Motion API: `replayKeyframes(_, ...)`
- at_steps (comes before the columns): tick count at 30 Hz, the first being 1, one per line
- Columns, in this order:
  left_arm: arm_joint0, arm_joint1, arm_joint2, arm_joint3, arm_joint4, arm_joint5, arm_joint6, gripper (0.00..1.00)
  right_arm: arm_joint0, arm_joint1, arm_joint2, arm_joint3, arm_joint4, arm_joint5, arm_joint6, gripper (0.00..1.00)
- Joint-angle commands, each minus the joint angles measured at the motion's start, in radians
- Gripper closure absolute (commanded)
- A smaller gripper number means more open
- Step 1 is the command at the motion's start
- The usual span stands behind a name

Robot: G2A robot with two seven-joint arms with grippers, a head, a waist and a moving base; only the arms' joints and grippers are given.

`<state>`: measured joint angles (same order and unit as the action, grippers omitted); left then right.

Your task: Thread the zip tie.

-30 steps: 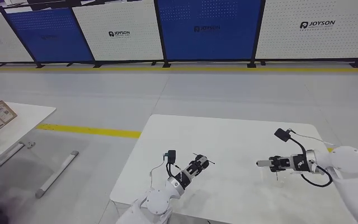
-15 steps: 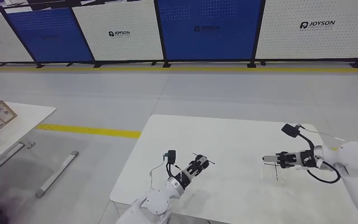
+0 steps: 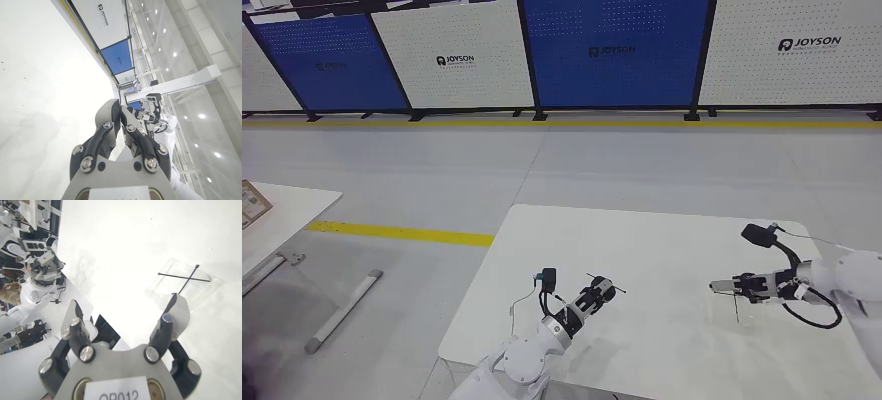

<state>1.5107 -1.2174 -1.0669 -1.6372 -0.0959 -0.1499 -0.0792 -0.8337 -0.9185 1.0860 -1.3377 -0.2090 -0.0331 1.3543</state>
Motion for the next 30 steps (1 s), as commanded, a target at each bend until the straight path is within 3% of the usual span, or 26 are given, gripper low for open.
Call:
replayKeyframes(1,0.0,0.0,0.0,0.0,0.0,0.0,0.0,1.0,0.006,0.0,-0.017,-0.021,-0.064,0.076,-0.005,0.0)
replayKeyframes(4,0.0,0.0,0.0,0.0,0.0,0.0,0.0,1.0,0.024,-0.004,-0.058,-0.041,-0.195,0.233,-0.029,0.0)
replayKeyframes(10,0.0,0.0,0.0,0.0,0.0,0.0,0.0,1.0,0.024,-0.004,-0.058,-0.041,-0.195,0.233,-0.029,0.0)
replayKeyframes(14,0.0,0.0,0.0,0.0,0.0,0.0,0.0,1.0,0.008,-0.006,-0.076,-0.047,-0.252,0.291,-0.06,0.0)
replayKeyframes(16,0.0,0.0,0.0,0.0,0.0,0.0,0.0,1.0,0.015,-0.006,-0.087,-0.051,-0.275,0.286,-0.045,0.0)
replayKeyframes(17,0.0,0.0,0.0,0.0,0.0,0.0,0.0,1.0,0.018,-0.007,-0.087,-0.052,-0.279,0.29,-0.046,0.11)
replayKeyframes(18,0.0,0.0,0.0,0.0,0.0,0.0,0.0,1.0,0.019,-0.007,-0.09,-0.055,-0.283,0.285,-0.045,0.47)
replayKeyframes(24,0.0,0.0,0.0,0.0,0.0,0.0,0.0,1.0,0.044,-0.007,-0.115,-0.067,-0.352,0.277,0.027,0.67)
replayKeyframes(30,0.0,0.0,0.0,0.0,0.0,0.0,0.0,1.0,0.097,-0.029,-0.203,-0.023,-0.386,0.345,0.036,0.67)
